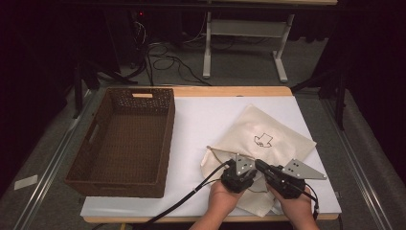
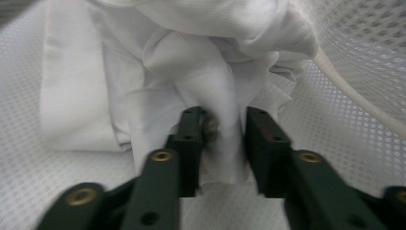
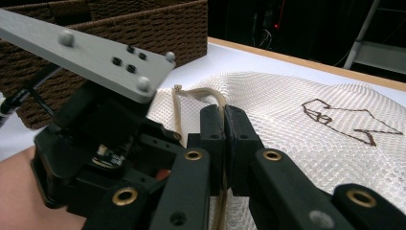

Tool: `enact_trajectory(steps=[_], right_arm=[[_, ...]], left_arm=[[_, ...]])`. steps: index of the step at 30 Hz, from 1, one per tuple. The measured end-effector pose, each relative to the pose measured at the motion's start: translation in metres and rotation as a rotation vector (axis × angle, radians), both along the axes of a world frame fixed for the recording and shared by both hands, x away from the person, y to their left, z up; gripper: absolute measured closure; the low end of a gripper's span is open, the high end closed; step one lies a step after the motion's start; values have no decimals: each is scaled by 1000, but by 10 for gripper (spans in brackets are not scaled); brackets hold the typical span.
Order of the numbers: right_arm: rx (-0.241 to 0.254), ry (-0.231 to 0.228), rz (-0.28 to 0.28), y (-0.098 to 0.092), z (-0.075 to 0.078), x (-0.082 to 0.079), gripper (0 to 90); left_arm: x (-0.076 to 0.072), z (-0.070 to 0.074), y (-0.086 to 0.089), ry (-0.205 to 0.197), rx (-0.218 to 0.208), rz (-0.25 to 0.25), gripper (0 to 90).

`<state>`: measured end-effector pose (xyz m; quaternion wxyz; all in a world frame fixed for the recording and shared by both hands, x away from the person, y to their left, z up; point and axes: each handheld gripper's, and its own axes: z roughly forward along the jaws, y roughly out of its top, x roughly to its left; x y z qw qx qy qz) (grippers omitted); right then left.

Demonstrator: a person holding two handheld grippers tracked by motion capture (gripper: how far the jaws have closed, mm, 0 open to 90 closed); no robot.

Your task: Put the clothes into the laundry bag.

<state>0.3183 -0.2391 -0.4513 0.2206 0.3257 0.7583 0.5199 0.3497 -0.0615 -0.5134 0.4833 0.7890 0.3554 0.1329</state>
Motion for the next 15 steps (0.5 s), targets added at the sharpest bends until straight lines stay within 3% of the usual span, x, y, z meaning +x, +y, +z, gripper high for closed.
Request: enact_trajectory(steps=[7, 9, 15], right_arm=[[-8, -5, 3, 2, -1, 0, 889], [-11, -5, 8, 2, -1, 0, 890], [-13, -2, 2, 3, -2, -1, 889]], left_arm=[[-10, 3, 17, 1, -22, 13, 398], [-13, 5, 21, 6, -35, 11, 355], [-22, 6, 35, -2, -21, 10, 314]])
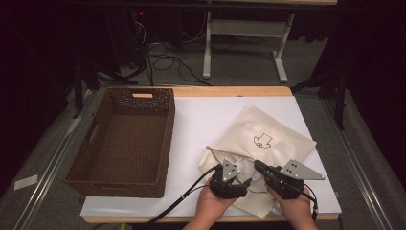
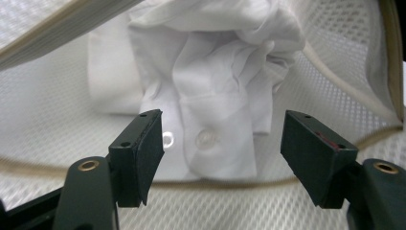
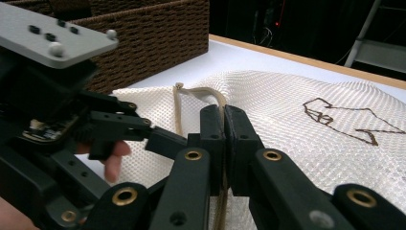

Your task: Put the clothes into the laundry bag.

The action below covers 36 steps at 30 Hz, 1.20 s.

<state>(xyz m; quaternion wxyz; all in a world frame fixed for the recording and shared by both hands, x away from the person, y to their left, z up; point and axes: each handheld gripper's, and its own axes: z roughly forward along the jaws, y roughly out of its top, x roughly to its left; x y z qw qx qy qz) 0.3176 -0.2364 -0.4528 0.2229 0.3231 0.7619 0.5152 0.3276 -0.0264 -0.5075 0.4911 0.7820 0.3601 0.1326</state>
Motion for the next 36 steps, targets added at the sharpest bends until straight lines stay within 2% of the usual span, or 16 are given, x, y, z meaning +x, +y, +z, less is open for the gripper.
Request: enact_trajectory(steps=[4, 6, 7, 10, 11, 13, 15, 16, 18, 19, 23, 25, 26, 29, 34, 36], right_arm=[[-3, -5, 6, 0, 0, 1, 889], [-2, -4, 5, 0, 0, 1, 890], [-1, -1, 3, 0, 0, 0, 889], [-1, 1, 2, 1, 0, 0, 889], [-5, -2, 5, 1, 0, 1, 889], [-1, -4, 6, 1, 0, 1, 889], [0, 2, 4, 0, 0, 0, 890], [2, 4, 3, 0, -1, 0, 889], [3, 7, 3, 1, -1, 0, 889], [3, 8, 3, 1, -1, 0, 889], [7, 5, 1, 0, -1, 1, 890], [9, 11, 1, -1, 0, 0, 890], [9, 9, 2, -1, 0, 0, 890], [9, 8, 4, -1, -1, 0, 890], [0, 4, 6, -1, -1, 0, 890], [0, 5, 5, -1, -1, 0, 889]], left_arm=[[-3, -2, 10, -3, 0, 3, 361], [-3, -3, 13, 5, -2, -10, 471], [-3, -5, 13, 23, 2, -33, 550], [0, -9, 7, 60, 28, -45, 609], [1, -10, 4, 67, 24, -51, 637], [1, -11, -3, 73, 24, -61, 635], [4, -13, -11, 89, 49, -58, 631], [6, -13, -14, 103, 76, -54, 637], [10, -12, -20, 107, 102, -40, 720], [13, -11, -22, 115, 105, -31, 737], [22, -12, -30, 99, 124, -7, 775], [24, -12, -32, 101, 110, 7, 774], [23, -12, -31, 87, 105, 4, 760], [17, -10, -25, 60, 69, -1, 653], [3, -2, 0, 28, 18, 3, 496], [-3, 1, 12, 25, 6, 4, 472]])
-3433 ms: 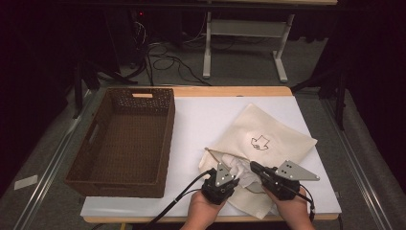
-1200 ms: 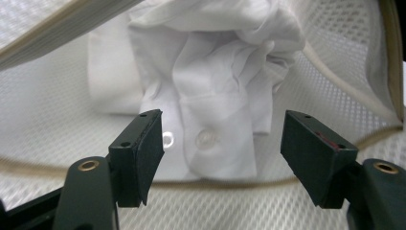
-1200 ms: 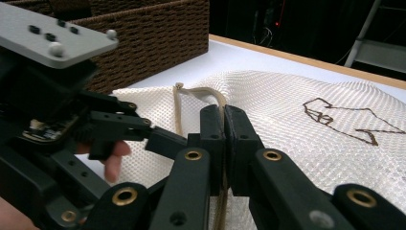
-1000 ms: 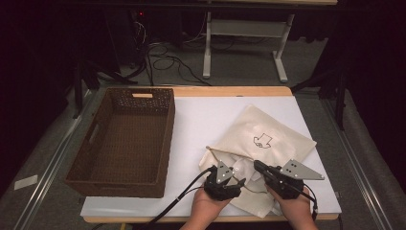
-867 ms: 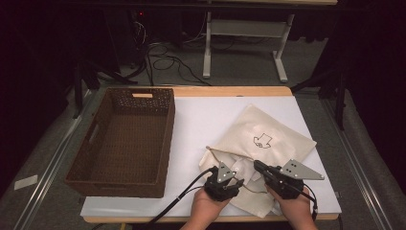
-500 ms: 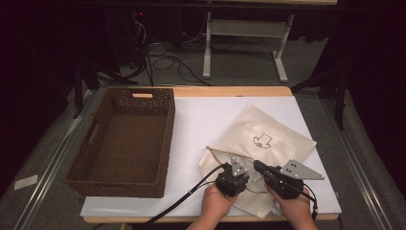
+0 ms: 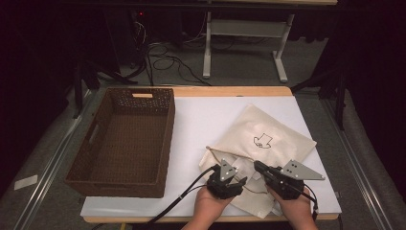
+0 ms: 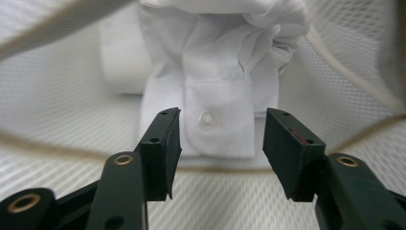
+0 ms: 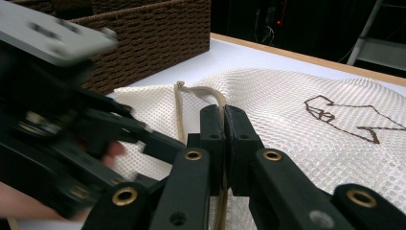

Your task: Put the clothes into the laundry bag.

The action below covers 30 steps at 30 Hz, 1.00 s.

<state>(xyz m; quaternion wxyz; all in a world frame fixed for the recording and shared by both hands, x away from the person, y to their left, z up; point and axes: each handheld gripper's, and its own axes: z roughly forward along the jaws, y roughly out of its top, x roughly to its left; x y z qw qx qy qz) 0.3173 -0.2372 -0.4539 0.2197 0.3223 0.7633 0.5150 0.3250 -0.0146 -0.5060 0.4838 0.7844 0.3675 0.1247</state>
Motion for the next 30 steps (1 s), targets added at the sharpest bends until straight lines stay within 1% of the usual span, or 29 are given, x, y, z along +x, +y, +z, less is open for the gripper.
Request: enact_trajectory(steps=[1, 4, 5, 7, 8, 10, 13, 14, 15, 16, 18, 20, 23, 24, 25, 26, 28, 30], right_arm=[[0, 0, -1, 0, 0, 0, 889], [-4, 5, 2, 1, -1, 0, 889], [-5, 9, 1, 2, -1, -1, 889], [-14, 2, 6, 2, -2, 0, 889], [-18, 7, 8, 3, -2, -1, 889], [-26, 5, 10, 4, -3, -1, 889], [-37, 10, 13, 6, -5, -2, 889], [-43, 14, 19, 6, -5, -2, 889], [-56, 14, 18, 7, -6, -3, 889], [-64, 18, 21, 8, -7, -3, 887], [-78, 26, 30, 9, -9, -3, 887], [-106, 44, 35, 11, -14, -5, 887], [-166, 83, 55, 15, -25, -4, 886], [-178, 92, 58, 16, -28, -4, 885], [-195, 113, 60, 19, -32, -3, 884], [-225, 136, 63, 22, -37, -2, 883], [-271, 146, 67, 26, -43, -1, 883], [-303, 162, 67, 29, -48, 0, 881]], left_arm=[[-3, 2, 7, 3, -6, 2, 467], [-15, 10, 30, -3, 9, -1, 461], [-20, 12, 37, -5, 17, -8, 461], [-30, 14, 52, -12, 48, -24, 459], [-33, 14, 55, -15, 49, -27, 458], [-38, 13, 63, -14, 34, -33, 456], [-46, 4, 74, -13, -20, -39, 456], [-46, 3, 76, -9, -18, -40, 462], [-45, 3, 75, -5, -7, -44, 458], [-44, 5, 75, -6, -9, -43, 452], [-43, 9, 76, -25, -47, -28, 450], [-42, 10, 77, -36, -55, -22, 450], [-41, 10, 79, -34, -51, -17, 449], [-41, 10, 80, -32, -52, -14, 448], [-41, 10, 81, -31, -57, -9, 448], [-41, 10, 81, -31, -58, -8, 447], [-41, 11, 82, -34, -58, -5, 446], [-41, 11, 82, -30, -55, -8, 445]])
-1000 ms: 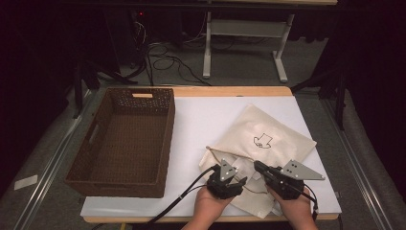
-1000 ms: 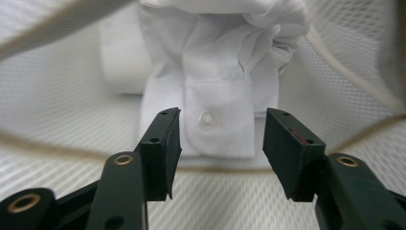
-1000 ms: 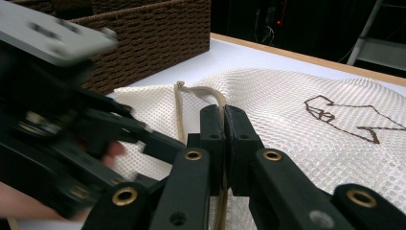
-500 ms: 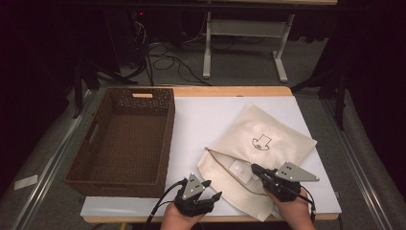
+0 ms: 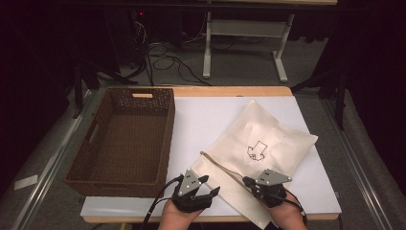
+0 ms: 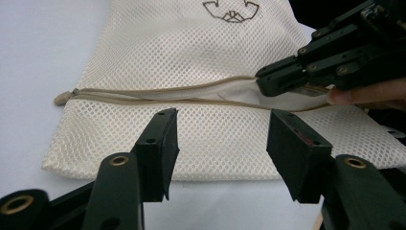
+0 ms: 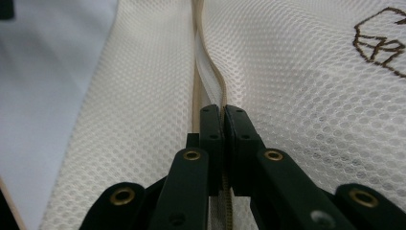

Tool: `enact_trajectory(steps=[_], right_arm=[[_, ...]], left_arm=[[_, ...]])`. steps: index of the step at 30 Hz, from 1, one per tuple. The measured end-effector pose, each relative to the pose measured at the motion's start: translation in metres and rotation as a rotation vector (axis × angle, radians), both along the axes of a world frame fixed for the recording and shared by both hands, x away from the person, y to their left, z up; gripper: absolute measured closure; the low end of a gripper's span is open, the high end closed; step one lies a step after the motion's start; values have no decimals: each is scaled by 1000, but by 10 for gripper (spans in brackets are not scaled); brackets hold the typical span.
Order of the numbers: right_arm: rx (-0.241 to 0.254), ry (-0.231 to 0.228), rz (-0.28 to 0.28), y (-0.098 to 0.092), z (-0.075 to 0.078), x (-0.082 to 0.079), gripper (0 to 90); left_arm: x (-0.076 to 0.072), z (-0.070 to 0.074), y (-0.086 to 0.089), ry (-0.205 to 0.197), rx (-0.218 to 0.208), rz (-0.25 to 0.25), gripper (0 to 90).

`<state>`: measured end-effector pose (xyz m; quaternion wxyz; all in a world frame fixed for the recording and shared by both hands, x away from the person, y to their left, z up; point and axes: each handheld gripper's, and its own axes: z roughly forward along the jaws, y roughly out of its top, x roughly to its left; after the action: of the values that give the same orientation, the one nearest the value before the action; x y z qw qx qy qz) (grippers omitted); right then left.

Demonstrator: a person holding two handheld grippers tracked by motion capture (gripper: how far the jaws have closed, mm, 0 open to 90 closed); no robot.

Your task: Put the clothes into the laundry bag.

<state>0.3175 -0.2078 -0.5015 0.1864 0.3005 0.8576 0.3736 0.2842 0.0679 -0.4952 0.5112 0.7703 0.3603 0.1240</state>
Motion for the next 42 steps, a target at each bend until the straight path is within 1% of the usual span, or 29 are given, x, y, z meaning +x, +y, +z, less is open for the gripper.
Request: enact_trajectory(steps=[2, 3, 6, 8, 9, 13, 17, 18, 20, 22, 24, 25, 26, 27, 33, 35, 37, 39, 41, 42], right_arm=[[-34, 19, -2, 2, -4, 1, 878], [-43, 24, 5, 2, -5, 2, 877], [-52, 41, -6, 2, -7, 3, 875], [-65, 40, -2, 4, -8, 4, 874], [-80, 39, -4, 4, -8, 3, 874], [-83, 45, -9, 4, -8, 5, 875], [-107, 50, -24, 1, -8, 6, 875], [-108, 47, -29, 0, -8, 7, 875], [-102, 55, -38, -4, -8, 8, 875], [-103, 51, -44, -8, -8, 10, 875], [-112, 53, -59, -10, -7, 10, 874], [-115, 49, -66, -13, -7, 11, 874], [-109, 54, -76, -16, -7, 12, 874], [-114, 54, -79, -18, -7, 12, 874], [-107, 58, -107, -31, -6, 12, 873], [-88, 68, -104, -33, -5, 11, 850], [-43, 69, -82, -33, -3, 7, 804], [5, 71, -63, -34, 3, 3, 752], [64, 48, -46, -34, 12, -4, 694], [79, 43, -40, -34, 15, -6, 674]], left_arm=[[0, 0, 0, -2, 2, -1, 444], [0, 1, 0, -3, 1, -2, 442], [0, 1, 0, -5, 0, 1, 440], [-1, 1, -1, -7, 2, 2, 439], [-1, 1, -1, -7, 3, 1, 438], [-2, 2, 0, -10, -4, 3, 439], [-1, 3, 1, -11, -13, 10, 438], [-1, 4, 2, -12, -15, 10, 438], [-1, 4, 3, -16, -13, 11, 436], [-1, 5, 4, -19, -14, 13, 436], [-1, 6, 5, -24, -17, 15, 435], [-1, 7, 5, -25, -16, 14, 434], [-2, 7, 5, -26, -15, 13, 434], [-2, 7, 5, -27, -14, 13, 433], [-1, 6, 2, -33, -5, 9, 430], [-1, 7, 1, -35, -3, 7, 424], [0, 7, 1, -40, -1, 11, 418], [1, 7, 1, -41, 0, 11, 412], [2, 8, 0, -43, -2, 16, 404], [2, 8, 0, -45, 0, 18, 400]])
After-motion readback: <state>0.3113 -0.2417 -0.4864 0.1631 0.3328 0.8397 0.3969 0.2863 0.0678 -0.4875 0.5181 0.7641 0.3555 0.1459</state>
